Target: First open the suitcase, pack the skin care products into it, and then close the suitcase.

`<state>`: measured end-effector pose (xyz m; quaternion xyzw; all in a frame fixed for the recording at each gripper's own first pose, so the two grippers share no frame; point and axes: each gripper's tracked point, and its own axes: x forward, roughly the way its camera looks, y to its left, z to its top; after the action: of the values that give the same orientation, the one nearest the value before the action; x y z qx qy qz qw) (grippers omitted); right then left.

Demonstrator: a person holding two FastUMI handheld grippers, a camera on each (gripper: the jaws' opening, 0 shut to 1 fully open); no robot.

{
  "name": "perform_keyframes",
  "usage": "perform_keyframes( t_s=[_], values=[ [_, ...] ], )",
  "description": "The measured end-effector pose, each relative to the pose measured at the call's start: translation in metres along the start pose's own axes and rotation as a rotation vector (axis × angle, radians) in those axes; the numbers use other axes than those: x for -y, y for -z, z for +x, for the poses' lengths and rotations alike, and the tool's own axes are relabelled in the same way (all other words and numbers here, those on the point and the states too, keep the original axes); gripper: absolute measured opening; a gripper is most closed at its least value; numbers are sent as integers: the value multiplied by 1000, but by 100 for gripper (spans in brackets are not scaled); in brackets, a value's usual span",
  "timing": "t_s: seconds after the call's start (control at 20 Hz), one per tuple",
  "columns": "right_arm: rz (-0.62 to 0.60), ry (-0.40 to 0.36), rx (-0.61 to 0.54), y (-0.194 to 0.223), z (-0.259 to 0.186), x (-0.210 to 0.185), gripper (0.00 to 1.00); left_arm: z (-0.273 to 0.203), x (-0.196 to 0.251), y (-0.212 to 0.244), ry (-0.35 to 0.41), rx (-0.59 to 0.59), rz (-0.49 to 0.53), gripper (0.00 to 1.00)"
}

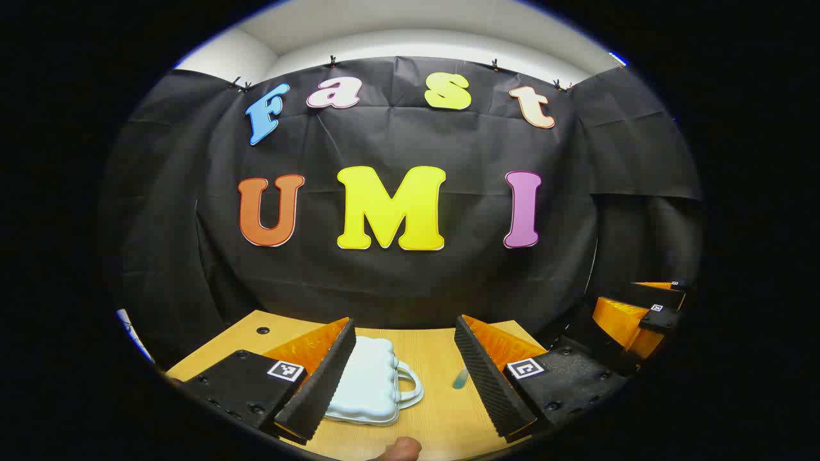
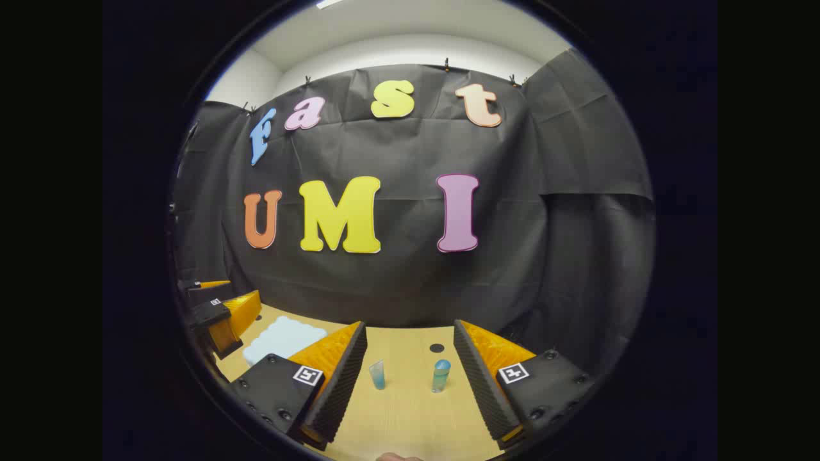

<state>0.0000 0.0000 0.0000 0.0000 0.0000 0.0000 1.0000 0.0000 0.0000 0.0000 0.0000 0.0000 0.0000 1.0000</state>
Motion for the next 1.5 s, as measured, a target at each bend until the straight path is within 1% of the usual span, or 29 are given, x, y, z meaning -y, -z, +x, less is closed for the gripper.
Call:
perform_keyframes(
  t_s=[0.5, 0.7, 1.15, 1.25, 1.3, 1.4, 1.5],
  values=[
    [-39, -40, 15, -1, 4, -10, 80, 1, -2, 9, -17, -19, 5, 99],
    [-53, -44, 33, -6, 5, -11, 80, 6, 0, 5, -16, -5, 9, 99],
    [-54, -45, 22, -3, 14, -13, 81, 17, -2, 15, -17, -26, 19, 99],
    [-46, -33, 16, -1, 17, -7, 81, 22, -4, 20, -23, -24, 52, 99],
    [-54, -12, 17, -1, 20, 2, 81, 26, -5, 25, -29, -24, 86, 99],
    [-67, 15, 24, -1, 24, 15, 80, 35, -9, 37, -41, -14, 169, 99],
    [-74, 43, 23, -1, 28, 32, 80, 45, -12, 59, -54, -20, 272, 99]
  ],
)
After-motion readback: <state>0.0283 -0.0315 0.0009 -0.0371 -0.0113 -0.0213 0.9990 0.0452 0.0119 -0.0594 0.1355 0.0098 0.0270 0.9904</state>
